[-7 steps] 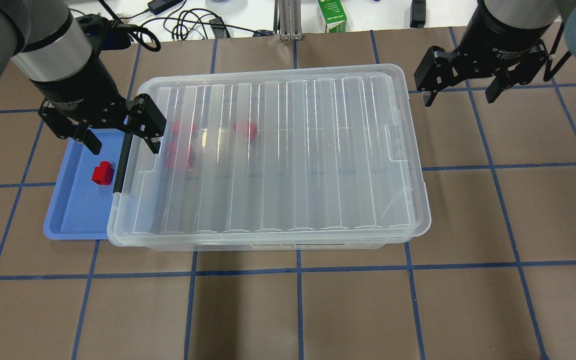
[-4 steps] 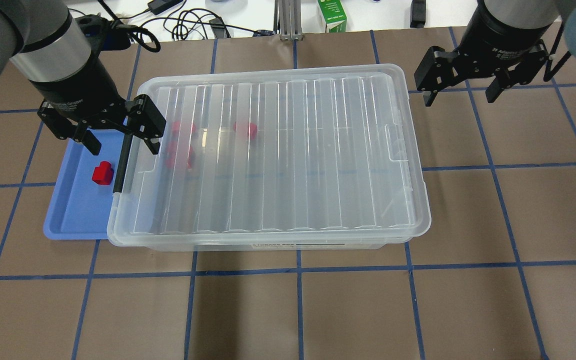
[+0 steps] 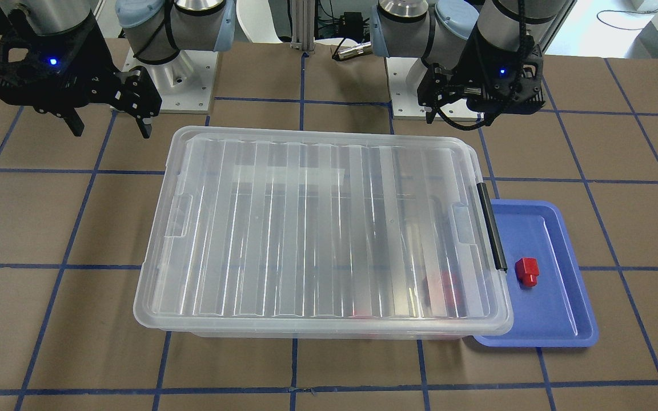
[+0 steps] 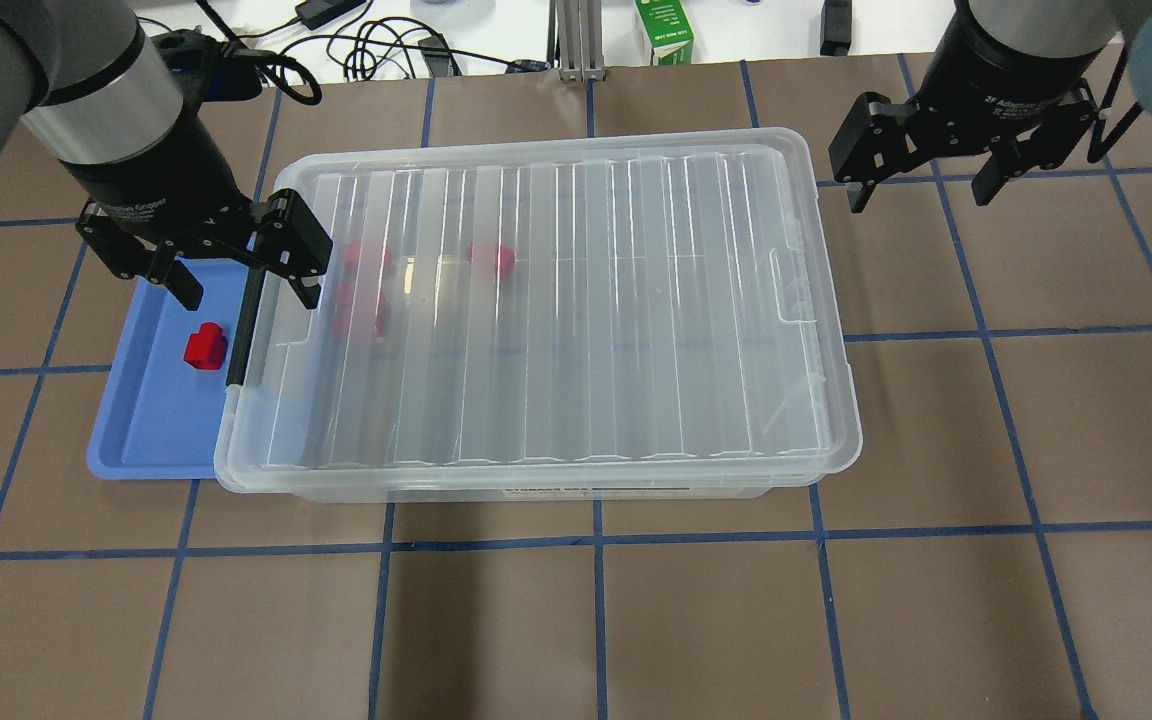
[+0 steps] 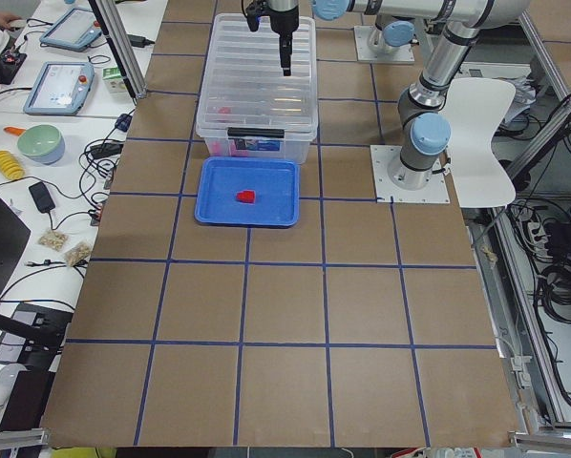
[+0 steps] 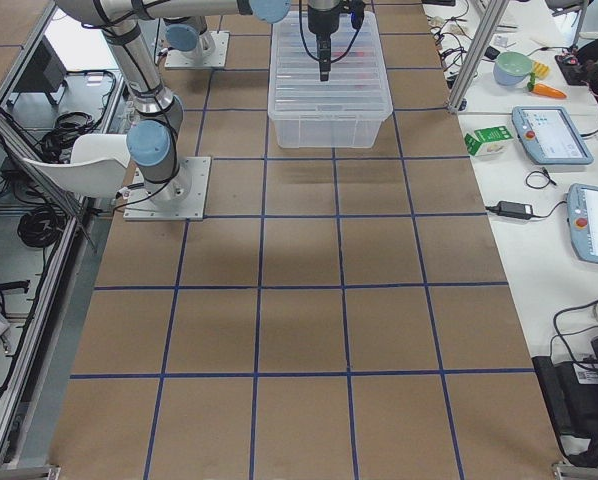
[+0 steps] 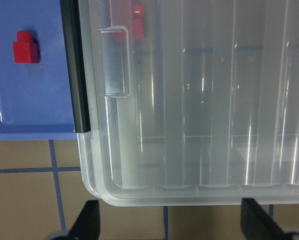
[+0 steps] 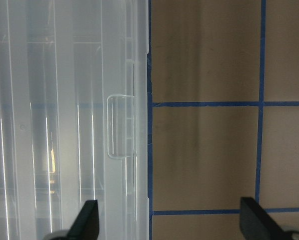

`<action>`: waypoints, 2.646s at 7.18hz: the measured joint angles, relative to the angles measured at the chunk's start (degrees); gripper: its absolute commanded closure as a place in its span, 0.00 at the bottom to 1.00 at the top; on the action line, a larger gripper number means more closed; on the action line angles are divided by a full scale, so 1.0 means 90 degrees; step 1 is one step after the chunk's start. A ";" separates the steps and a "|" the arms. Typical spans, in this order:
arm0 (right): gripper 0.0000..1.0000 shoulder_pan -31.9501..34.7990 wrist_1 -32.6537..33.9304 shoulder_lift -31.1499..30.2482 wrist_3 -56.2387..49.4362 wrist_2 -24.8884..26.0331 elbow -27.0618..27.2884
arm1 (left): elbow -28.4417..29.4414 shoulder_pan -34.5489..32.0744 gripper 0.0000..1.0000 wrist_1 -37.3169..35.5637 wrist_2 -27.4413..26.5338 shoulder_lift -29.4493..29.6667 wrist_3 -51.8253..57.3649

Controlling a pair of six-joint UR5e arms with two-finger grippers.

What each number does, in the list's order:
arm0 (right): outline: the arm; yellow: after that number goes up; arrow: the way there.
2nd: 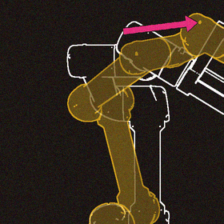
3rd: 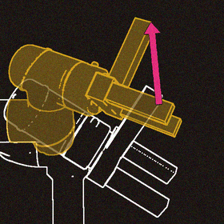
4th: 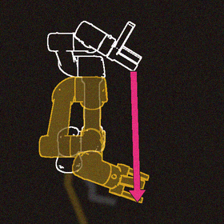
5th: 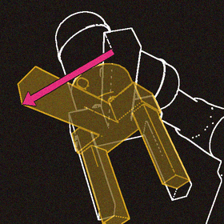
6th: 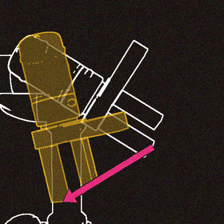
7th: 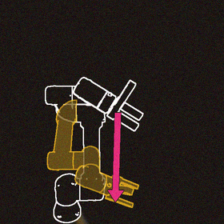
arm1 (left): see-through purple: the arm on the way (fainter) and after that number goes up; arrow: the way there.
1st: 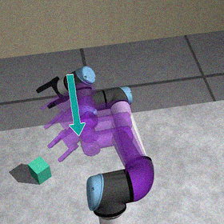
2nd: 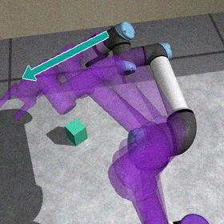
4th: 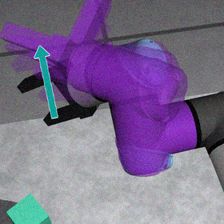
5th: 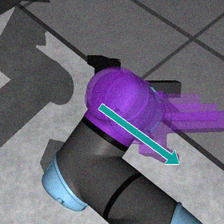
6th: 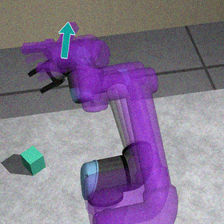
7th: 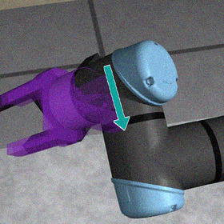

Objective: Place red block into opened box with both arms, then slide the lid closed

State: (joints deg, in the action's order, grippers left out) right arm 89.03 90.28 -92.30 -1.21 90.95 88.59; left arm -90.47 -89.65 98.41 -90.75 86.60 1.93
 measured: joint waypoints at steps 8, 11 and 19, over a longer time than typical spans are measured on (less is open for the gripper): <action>0.00 0.0000 0.1354 0.0268 -0.0022 -0.0018 0.1027 | -0.0003 0.0009 0.00 0.0032 -0.0004 -0.0044 0.0028; 0.00 0.0000 0.2817 0.0761 -0.0021 -0.0009 0.1829 | 0.0005 0.0036 0.00 0.0047 -0.0013 -0.0057 0.0029; 0.30 -0.0072 0.3259 0.0900 -0.0197 0.0076 0.2061 | 0.0002 0.0084 0.00 0.0024 -0.0017 -0.0055 0.0030</action>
State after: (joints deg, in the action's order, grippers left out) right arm 88.38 119.61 -84.21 -2.98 91.63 107.14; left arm -90.45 -88.89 98.63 -90.91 86.11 2.20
